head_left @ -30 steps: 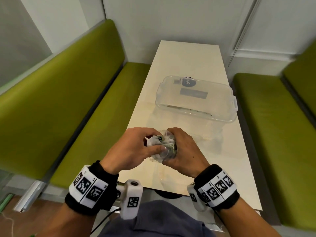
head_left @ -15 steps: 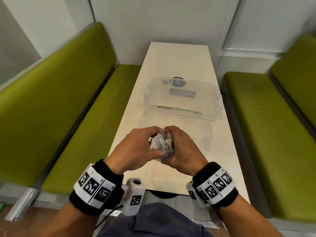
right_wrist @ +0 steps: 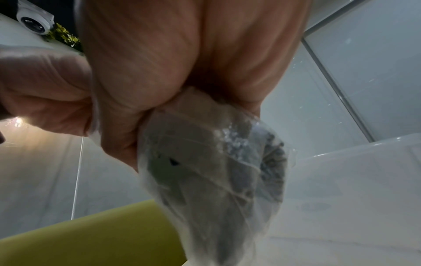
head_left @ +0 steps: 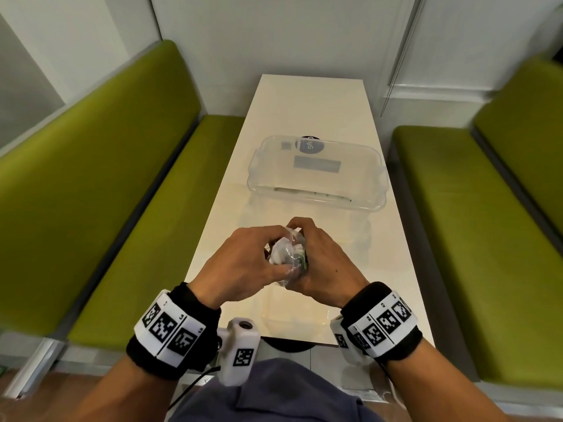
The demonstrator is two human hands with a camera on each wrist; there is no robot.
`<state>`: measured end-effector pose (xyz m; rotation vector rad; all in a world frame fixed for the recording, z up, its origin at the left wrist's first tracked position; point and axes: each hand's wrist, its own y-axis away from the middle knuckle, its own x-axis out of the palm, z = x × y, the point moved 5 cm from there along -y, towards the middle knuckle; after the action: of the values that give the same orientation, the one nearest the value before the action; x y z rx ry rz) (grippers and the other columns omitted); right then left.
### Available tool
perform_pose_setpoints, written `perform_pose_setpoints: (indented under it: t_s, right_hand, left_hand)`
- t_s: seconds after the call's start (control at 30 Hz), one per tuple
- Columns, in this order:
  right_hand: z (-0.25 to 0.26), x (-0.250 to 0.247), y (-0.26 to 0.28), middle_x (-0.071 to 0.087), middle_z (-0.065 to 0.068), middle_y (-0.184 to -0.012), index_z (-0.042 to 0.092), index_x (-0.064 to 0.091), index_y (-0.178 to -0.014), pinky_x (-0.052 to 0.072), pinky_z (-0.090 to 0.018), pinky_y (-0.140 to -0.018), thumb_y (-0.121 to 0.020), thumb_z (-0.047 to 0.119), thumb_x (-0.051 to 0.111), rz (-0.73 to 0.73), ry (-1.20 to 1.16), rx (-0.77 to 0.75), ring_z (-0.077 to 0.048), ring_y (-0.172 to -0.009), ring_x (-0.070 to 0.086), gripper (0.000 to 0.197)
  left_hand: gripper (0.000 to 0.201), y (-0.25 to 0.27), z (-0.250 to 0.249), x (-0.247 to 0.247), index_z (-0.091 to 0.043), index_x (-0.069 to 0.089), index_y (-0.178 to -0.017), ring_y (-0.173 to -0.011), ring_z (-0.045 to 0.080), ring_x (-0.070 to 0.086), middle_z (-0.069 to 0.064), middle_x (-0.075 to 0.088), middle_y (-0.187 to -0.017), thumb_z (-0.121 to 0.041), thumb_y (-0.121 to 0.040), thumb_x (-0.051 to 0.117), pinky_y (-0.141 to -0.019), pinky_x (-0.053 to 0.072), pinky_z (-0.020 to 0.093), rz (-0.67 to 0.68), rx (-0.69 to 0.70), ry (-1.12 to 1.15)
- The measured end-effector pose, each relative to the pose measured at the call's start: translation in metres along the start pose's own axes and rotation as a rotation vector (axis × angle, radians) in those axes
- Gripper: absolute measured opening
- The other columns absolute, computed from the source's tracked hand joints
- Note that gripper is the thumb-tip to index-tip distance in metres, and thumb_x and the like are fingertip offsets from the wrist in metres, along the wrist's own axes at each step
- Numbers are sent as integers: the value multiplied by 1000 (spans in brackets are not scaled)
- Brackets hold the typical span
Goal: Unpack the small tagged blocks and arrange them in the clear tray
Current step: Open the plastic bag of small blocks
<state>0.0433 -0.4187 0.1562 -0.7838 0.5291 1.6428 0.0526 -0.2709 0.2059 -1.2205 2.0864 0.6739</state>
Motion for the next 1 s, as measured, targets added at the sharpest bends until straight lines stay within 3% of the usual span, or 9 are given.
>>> perform_pose_setpoints:
  t_s: [0.1, 0.2, 0.33, 0.43, 0.6, 0.67, 0.8, 0.87, 1.0]
  right_hand:
    - [-3, 1, 0, 60, 3, -119, 36, 27, -132, 51, -35, -85, -65, 37, 87, 42, -13, 11, -18, -105, 54, 90]
    - [-8, -2, 3, 60, 5, -116, 36, 26, -129, 53, -32, -78, -64, 33, 87, 36, -57, 32, -17, -100, 58, 90]
    - [-16, -11, 9, 60, 14, -106, 34, 27, -130, 49, -16, -65, -66, 25, 86, 10, -89, 61, -9, -88, 62, 87]
    - [-23, -16, 12, 64, 11, -103, 36, 29, -129, 56, -27, -66, -65, 23, 86, 1, -116, 102, -9, -85, 66, 86]
    - [-32, -23, 20, 65, 8, -105, 37, 31, -128, 60, -39, -70, -65, 21, 83, 3, -142, 146, -13, -83, 69, 84]
    - [-36, -28, 23, 63, 10, -107, 37, 31, -127, 60, -40, -75, -65, 22, 84, 3, -128, 154, -11, -87, 68, 82]
    - [-49, -43, 35, 60, 19, -108, 37, 33, -125, 59, -30, -79, -65, 23, 86, 2, -129, 214, -7, -93, 67, 81]
    - [-59, -55, 42, 62, 13, -105, 34, 35, -125, 58, -22, -71, -66, 23, 89, -15, -152, 269, -7, -86, 69, 80]
    - [-88, -83, 54, 59, 10, -105, 34, 38, -122, 50, -20, -69, -67, 26, 92, -99, -159, 379, -4, -86, 64, 77]
  left_hand:
    - [26, -3, -1, 5, -33, 75, -105, -77, 9, 66, -12, 74, -99, -34, -81, 82, -74, 58, 35, 34, 15, 20]
    - [19, -6, 2, 3, -33, 77, -98, -80, 11, 69, -12, 75, -99, -32, -81, 83, -77, 59, 39, 25, -1, 88]
    - [19, -10, 6, -1, -32, 78, -98, -87, 18, 74, -8, 79, -95, -35, -81, 86, -83, 60, 49, 13, 2, 287]
    - [16, -11, 5, 0, -24, 79, -97, -91, 25, 75, 0, 79, -96, -28, -83, 86, -88, 59, 54, 14, 8, 426]
    - [18, -12, 3, -3, -12, 78, -104, -95, 22, 76, 4, 80, -101, -15, -86, 81, -85, 61, 34, -12, 26, 613]
    - [21, -13, 5, -7, -10, 77, -107, -98, 25, 76, 6, 80, -103, -14, -87, 79, -87, 61, 34, -38, 23, 677]
    - [24, -14, 10, -13, -9, 76, -110, -98, 24, 75, 9, 79, -106, -12, -87, 78, -90, 60, 32, -76, 4, 728]
    - [24, -14, 12, -15, -8, 76, -111, -94, 20, 75, 10, 79, -106, -10, -87, 78, -85, 61, 27, -94, -5, 741]
    - [21, -15, 18, -12, -7, 76, -109, -89, 17, 76, 9, 80, -101, -8, -88, 76, -76, 61, 23, -106, -29, 767]
